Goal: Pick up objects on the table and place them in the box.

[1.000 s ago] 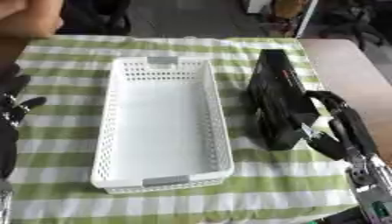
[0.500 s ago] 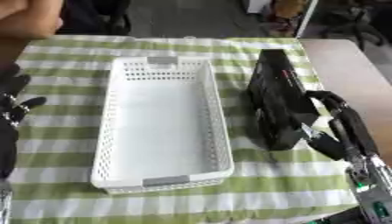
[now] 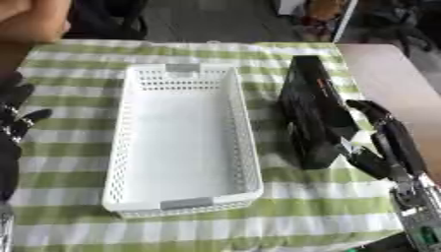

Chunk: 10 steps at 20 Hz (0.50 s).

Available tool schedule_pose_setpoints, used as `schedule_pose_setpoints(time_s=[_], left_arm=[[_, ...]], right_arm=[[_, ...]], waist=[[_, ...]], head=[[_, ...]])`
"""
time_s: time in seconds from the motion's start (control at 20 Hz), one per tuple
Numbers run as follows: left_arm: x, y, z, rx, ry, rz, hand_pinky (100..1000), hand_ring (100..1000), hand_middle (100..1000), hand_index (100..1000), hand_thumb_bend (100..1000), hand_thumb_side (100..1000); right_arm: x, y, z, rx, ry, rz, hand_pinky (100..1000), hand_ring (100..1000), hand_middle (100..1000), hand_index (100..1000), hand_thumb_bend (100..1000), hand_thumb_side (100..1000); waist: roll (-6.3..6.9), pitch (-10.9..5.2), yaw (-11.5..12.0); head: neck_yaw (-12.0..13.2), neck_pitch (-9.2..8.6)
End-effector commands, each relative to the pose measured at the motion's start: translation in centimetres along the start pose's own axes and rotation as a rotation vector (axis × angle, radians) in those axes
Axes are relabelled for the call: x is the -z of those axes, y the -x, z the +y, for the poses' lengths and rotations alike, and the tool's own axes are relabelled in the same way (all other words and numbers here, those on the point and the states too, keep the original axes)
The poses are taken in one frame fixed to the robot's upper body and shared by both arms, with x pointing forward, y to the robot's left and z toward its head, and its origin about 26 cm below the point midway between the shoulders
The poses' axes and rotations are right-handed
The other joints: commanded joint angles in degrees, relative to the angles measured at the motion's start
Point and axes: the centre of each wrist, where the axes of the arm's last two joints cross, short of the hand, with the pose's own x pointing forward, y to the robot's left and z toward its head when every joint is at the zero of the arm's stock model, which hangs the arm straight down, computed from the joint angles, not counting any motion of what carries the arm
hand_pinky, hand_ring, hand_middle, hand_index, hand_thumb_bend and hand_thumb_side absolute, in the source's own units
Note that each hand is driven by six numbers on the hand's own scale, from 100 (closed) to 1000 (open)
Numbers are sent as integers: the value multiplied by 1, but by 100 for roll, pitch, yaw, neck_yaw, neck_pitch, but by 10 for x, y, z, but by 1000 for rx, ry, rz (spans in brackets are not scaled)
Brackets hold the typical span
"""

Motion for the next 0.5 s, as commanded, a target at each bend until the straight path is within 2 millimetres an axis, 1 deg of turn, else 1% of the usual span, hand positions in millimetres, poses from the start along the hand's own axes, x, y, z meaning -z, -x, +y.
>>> schedule_pose_setpoints(time_s=[0.05,0.5], left_arm=[[3,-5,1,6,8,-23,783,1000,1000,828,154,1000],[3,-5,2,6,7,-23,783,1000,1000,828,153,1000]], right_arm=[[3,-2,-10,-17,30,-17,912,846,797,899,649,1000],[2,-1,-10,-21,24,-12,913,845,797,898,650,1000]], waist=[[9,-46,-1],[9,-44,2]], head=[[-32,-47],[-28,-43]])
